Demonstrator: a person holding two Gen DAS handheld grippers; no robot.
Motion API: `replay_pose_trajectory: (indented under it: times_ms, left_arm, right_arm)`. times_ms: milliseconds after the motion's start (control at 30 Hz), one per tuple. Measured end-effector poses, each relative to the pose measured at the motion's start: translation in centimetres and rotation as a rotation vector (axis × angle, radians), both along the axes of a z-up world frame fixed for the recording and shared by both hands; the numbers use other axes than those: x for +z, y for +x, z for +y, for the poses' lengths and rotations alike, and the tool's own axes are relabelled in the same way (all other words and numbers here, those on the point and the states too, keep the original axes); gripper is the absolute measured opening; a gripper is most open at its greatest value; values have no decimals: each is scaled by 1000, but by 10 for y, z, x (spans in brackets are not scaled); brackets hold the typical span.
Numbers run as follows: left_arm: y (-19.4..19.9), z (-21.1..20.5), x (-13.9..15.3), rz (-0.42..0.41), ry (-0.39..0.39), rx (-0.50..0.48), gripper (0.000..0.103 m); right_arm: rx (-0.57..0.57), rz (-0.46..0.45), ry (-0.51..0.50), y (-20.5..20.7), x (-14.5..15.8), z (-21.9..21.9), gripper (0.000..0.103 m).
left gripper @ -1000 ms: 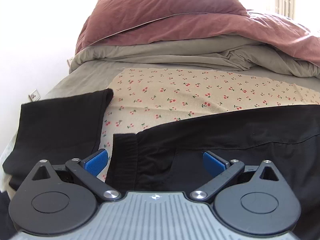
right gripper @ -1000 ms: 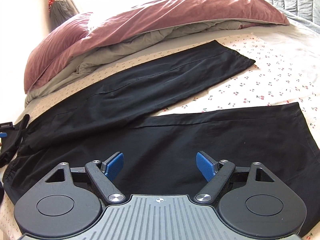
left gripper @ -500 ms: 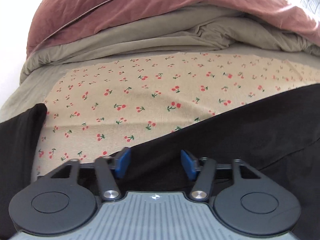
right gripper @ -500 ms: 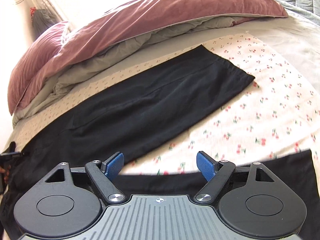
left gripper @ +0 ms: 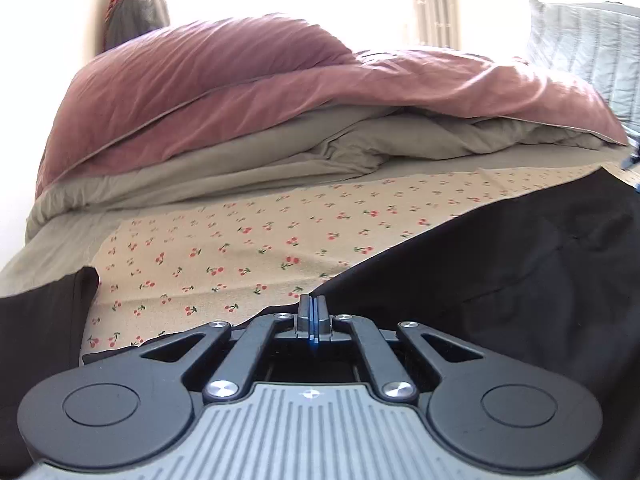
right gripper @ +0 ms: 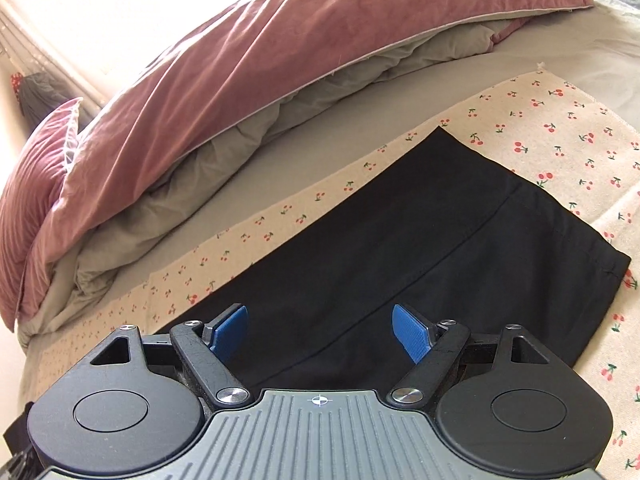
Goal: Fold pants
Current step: 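Grasp the pants fabric with the right tool while the left tool holds the waistband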
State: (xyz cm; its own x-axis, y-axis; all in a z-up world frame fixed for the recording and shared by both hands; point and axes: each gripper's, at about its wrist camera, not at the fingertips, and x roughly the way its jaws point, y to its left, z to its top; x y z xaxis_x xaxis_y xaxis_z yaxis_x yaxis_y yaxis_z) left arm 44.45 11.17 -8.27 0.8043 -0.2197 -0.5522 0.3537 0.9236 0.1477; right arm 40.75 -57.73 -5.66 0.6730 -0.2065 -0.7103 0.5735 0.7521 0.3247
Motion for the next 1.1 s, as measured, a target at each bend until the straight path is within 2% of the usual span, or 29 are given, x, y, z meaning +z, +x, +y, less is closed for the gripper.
replay_pose_trajectory:
  times_ms: [67,167,300,367,400,467,533,567,600,667,700,733,767,800,833,867,933,1000,1100]
  left_arm:
    - [-31,1,2,-33,4,-90,3]
    - [-72,1,-3,-32,18,-178,4]
    - [-123,-2,-26,-30,108,-294,4]
    - [-131,-1,-34,-11,130,-308,4]
    - [-134,1,-36,-6,123,-309,4]
    - [-134,5,-33,-7,91,-300,4]
    - [-133,11,-24,-25,56,-281,4]
    - [-132,14,-21,-29,43,-270,4]
    - [-133,20,-19,-30,24,-254,4]
    - [-132,28,-17,-31,6,-220,4]
    - [-131,33,-17,-28,-4,-200,4]
    - [-129,35,-18,-23,-9,-185,4]
    - [-125,36,-19,-16,-9,-163,4]
    - [-121,37,-20,5,-6,-127,4]
    - [-115,37,-20,38,-10,-82,4]
    - [-110,39,-20,74,-34,-35,4]
    - [-105,53,-19,170,-181,34,7]
    - [-99,69,-20,259,-332,153,29]
    - [-96,91,-27,430,-569,294,33]
  right_arm:
    - [-24,3,21,14,-5,-5,81]
    - [-57,-17,54,27,-10,-10,81]
    - [-92,-53,131,35,-17,-6,81]
    - [-111,-58,156,37,-20,0,81]
    - [-126,-21,139,41,-21,5,81]
    - [-160,49,89,46,-25,11,81]
    - [-189,72,72,46,-31,12,79]
    - [-198,58,84,43,-35,10,75]
    - [-201,32,99,40,-38,8,68]
    - [-210,-3,104,35,-45,3,63]
    - [-215,-23,97,33,-47,2,55]
    - [-221,-31,89,32,-49,0,42]
    - [-230,-34,82,33,-51,-2,33]
    - [-228,-34,81,33,-52,-4,10]
    - [-220,-36,94,34,-55,-6,2]
    - [-221,-52,104,33,-56,-8,1]
    - [-214,-85,107,28,-59,-8,0]
    - [-210,-104,98,22,-60,-6,0]
    - [-207,-124,100,11,-61,-3,0]
